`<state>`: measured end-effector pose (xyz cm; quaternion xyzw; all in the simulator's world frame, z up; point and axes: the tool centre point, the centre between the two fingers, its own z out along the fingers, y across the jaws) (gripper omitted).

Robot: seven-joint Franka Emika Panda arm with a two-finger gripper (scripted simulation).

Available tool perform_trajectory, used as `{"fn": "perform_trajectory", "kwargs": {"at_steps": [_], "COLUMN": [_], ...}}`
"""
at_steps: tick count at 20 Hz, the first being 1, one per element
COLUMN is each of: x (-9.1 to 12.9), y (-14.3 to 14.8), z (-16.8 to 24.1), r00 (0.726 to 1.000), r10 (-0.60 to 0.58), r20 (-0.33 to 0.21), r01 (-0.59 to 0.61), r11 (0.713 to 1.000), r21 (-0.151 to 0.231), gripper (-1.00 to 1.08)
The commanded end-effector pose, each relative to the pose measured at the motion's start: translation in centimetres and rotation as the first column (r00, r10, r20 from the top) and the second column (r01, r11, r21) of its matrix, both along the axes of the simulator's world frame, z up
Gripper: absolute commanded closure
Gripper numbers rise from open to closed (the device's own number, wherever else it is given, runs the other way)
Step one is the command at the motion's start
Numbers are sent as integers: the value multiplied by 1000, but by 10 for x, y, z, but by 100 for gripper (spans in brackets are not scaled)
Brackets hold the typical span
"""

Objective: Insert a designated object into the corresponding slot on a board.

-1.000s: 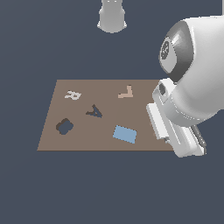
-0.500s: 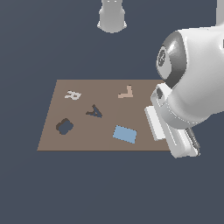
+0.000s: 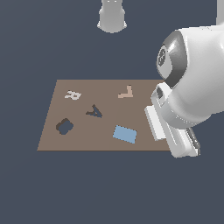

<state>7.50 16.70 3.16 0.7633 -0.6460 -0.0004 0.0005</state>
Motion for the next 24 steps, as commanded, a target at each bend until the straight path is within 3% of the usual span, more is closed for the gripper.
{"fn": "perform_trajectory", "kwargs": {"at_steps": [1,7,14,18,24], "x": [1,2,2,-6,-29], "y": [0,-13,-72,-115,-179], "z": [3,2,4,5,7], "r00": [1000,999,975,937,844], "r10": [0,-41,-221,-350,-536], "r20": [1,1,1,2,2], "r01": [0,41,221,350,536], "r11": [1000,999,975,937,844], "r21": [0,0,0,1,1], "gripper": [108,108,108,108,108]}}
